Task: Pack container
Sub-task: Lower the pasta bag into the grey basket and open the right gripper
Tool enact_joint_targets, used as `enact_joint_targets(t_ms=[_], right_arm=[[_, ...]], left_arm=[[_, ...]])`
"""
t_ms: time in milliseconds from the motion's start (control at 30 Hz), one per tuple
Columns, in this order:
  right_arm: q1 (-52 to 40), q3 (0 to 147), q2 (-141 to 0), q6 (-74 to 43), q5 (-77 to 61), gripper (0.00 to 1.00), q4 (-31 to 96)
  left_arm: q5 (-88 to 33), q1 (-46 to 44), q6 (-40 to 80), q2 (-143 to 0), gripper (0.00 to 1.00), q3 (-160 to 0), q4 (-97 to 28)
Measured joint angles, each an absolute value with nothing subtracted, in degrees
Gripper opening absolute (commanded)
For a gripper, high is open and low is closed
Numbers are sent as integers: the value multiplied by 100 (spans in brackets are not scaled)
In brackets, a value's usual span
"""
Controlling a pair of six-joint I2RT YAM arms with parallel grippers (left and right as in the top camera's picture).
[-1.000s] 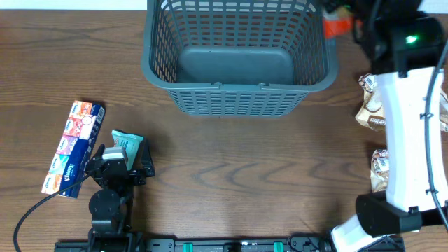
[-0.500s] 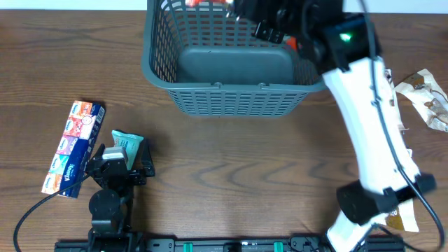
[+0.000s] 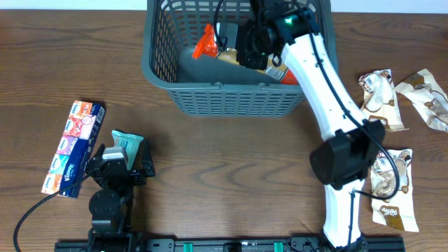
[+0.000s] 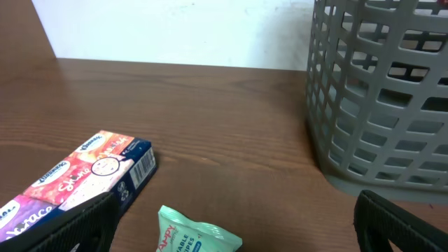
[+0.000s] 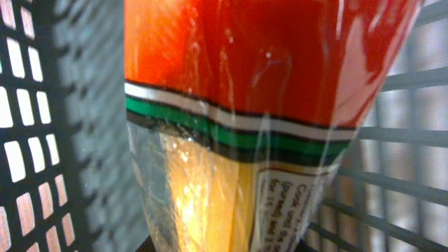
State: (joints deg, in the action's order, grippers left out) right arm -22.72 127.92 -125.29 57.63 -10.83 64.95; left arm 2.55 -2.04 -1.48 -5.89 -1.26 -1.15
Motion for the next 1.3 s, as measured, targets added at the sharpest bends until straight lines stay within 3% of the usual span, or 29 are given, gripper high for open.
enact_joint_targets(t_ms=[167,200,267,300,400,500,700,1033,1167,1300], right_arm=[[-2272,12792,-12770,5778,-1024,1,6705],[-2272,12792,-12781,5782,-1022,5,6718],[-2272,12792,-12783,5780,-1026,32,6726],[-2272,12792,-12783,5767,-1024,36,6733],[-2272,12798,-12783,5699,-1011,35,6740],[-2272,12835,-12779,5398,-1046,58,6702],[-2272,12864,-12720,5078,-1070,79,6554],[-1911,12862,-11306,3907,-1103,84,4703],[-965,12958,-10320,2770,-875,82,4661],[576,13085,-9734,1527,-325,72,5782]], left_arm=[[255,-204,-148,-589,99,-126,-115],[255,-204,-148,-589,99,-126,-115],[255,-204,-148,-589,99,-126,-115],[257,-204,-148,-589,99,-126,-115],[255,-204,-148,-589,99,-126,-115],[255,-204,-148,-589,99,-126,-115],[255,-204,-148,-589,99,-126,-115],[255,-204,-148,-591,99,-126,-115],[257,-204,-148,-591,99,-126,-115],[257,-204,-148,-591,99,-126,-115]])
